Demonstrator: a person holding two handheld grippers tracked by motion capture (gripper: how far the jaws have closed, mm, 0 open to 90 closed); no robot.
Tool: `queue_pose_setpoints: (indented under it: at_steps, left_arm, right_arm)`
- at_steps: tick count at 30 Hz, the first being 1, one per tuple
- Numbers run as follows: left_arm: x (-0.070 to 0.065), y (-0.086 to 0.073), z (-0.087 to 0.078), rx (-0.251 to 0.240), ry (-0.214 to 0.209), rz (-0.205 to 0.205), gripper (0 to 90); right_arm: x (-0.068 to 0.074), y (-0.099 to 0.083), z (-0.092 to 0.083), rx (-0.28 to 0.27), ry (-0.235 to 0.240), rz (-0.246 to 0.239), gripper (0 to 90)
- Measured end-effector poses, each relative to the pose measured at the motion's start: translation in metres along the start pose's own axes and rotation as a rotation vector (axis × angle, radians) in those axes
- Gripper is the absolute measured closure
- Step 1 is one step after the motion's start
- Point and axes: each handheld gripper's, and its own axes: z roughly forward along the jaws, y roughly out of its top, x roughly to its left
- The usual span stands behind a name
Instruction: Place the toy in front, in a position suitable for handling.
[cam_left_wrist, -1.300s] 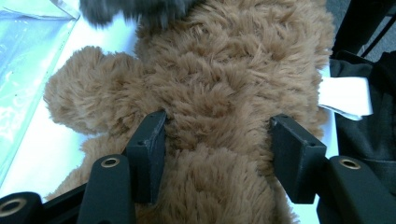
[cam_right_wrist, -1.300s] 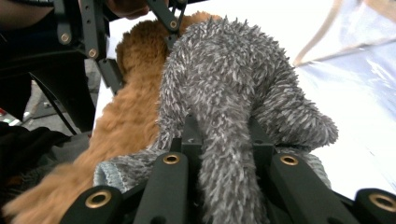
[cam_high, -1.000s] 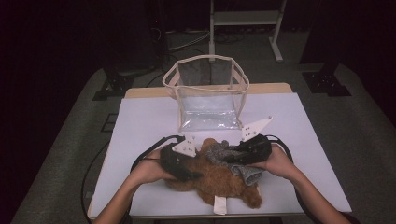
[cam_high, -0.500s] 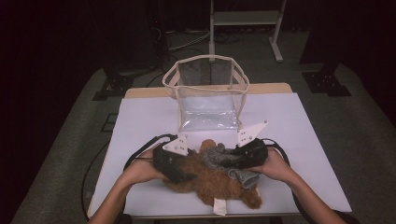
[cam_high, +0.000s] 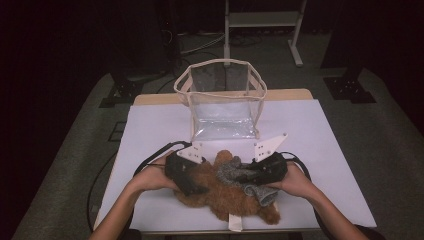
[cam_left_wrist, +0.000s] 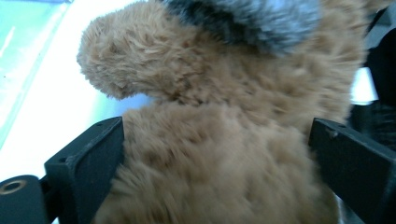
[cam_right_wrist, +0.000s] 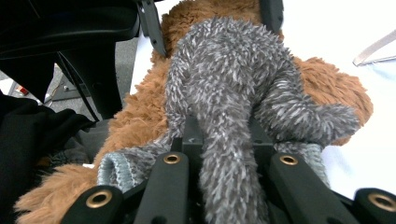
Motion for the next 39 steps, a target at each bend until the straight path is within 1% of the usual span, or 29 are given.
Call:
queue_pose_setpoints:
  at_steps: [1,2,4,5,6,7,9,10,12,13,15,16,18,19,21,22,24,26,28,30,32,33,35,36,37,38,39]
  left_arm:
    - [0.001,0.001,0.003,0.018,-0.003,0.004,4.1]
    - [0.002,0.003,0.007,0.032,-0.017,0.001,3.0]
    - [0.004,0.005,0.013,0.046,-0.040,-0.008,2.4]
    - [0.004,0.006,0.013,0.052,-0.059,-0.008,5.5]
    - [0.004,0.006,0.012,0.051,-0.064,0.003,12.7]
    - [0.004,0.006,0.011,0.053,-0.065,0.005,21.6]
    - [0.002,0.007,0.007,0.059,-0.054,0.003,40.9]
    - [0.001,0.007,0.006,0.056,-0.044,0.002,43.9]
    - [0.002,0.007,0.004,0.025,-0.008,-0.025,49.2]
    - [0.003,0.006,0.002,0.013,0.009,-0.019,50.9]
    - [0.003,0.007,0.001,-0.008,0.047,-0.027,52.0]
    - [0.004,0.008,0.001,-0.021,0.077,-0.026,52.4]
    - [0.008,0.008,0.001,-0.032,0.108,-0.037,52.5]
    - [0.009,0.009,0.000,-0.039,0.136,-0.039,52.5]
    - [0.014,0.011,-0.001,-0.054,0.156,-0.054,52.4]
    - [0.015,0.012,-0.001,-0.062,0.177,-0.052,52.4]
    - [0.016,0.013,-0.001,-0.055,0.175,-0.056,51.6]
    - [0.012,0.012,-0.001,-0.049,0.170,-0.052,50.0]
    - [0.008,0.009,-0.003,-0.040,0.161,-0.046,47.5]
    - [0.001,0.005,-0.005,-0.033,0.145,-0.045,43.6]
    - [-0.006,0.003,-0.008,-0.030,0.139,-0.028,40.2]
    - [-0.011,0.003,-0.009,-0.025,0.135,-0.017,37.7]
    - [-0.016,0.006,-0.012,-0.030,0.127,-0.008,33.9]
    - [-0.017,0.009,-0.014,-0.026,0.122,-0.002,30.6]
    - [-0.018,0.011,-0.015,-0.025,0.119,-0.007,27.5]
    - [-0.018,0.014,-0.014,-0.019,0.111,-0.002,25.8]
    - [-0.018,0.015,-0.012,-0.005,0.101,0.000,22.9]
  right_arm:
    - [0.000,0.000,0.000,0.000,0.000,-0.002,74.8]
    - [0.000,0.000,0.000,-0.001,0.001,0.000,74.8]
    - [-0.001,0.000,-0.001,-0.002,0.001,0.002,74.8]
    - [-0.002,-0.001,-0.001,-0.004,0.002,0.001,74.7]
    - [-0.003,-0.002,-0.002,-0.008,0.002,0.010,74.7]
    - [-0.005,-0.002,-0.003,-0.013,0.003,0.019,74.7]
    - [-0.009,-0.002,-0.006,-0.025,-0.004,0.029,74.5]
    - [-0.011,-0.001,-0.006,-0.028,-0.003,0.033,74.5]
    - [-0.015,0.001,-0.008,-0.022,-0.007,0.032,74.5]
    - [-0.016,0.003,-0.009,-0.014,-0.015,0.033,74.4]
    - [-0.021,0.007,-0.012,-0.011,-0.015,0.036,74.4]
    - [-0.024,0.008,-0.013,-0.007,-0.018,0.037,74.3]
    - [-0.030,0.012,-0.017,-0.001,-0.031,0.043,74.3]
    - [-0.033,0.013,-0.018,0.005,-0.036,0.045,74.3]
    - [-0.039,0.016,-0.020,0.013,-0.047,0.047,74.3]
    - [-0.042,0.018,-0.021,0.018,-0.051,0.048,74.2]
    - [-0.047,0.021,-0.022,0.020,-0.066,0.050,74.2]
    - [-0.051,0.022,-0.022,0.017,-0.071,0.054,74.2]
    - [-0.051,0.018,-0.017,0.019,-0.059,0.057,74.2]
    - [-0.048,0.012,-0.011,0.018,-0.033,0.063,74.3]
    - [-0.039,0.007,-0.003,0.022,-0.009,0.045,74.6]
    - [-0.034,0.006,-0.001,0.019,-0.006,0.035,74.7]
    - [-0.022,0.002,0.000,0.006,-0.001,0.009,75.0]
    - [-0.016,0.001,0.000,0.005,-0.003,-0.002,75.1]
    - [-0.011,0.001,0.000,0.006,-0.007,-0.016,75.1]
    - [-0.006,0.000,0.000,0.008,-0.011,-0.029,75.1]
    - [-0.002,0.000,0.000,0.010,-0.013,-0.039,75.1]
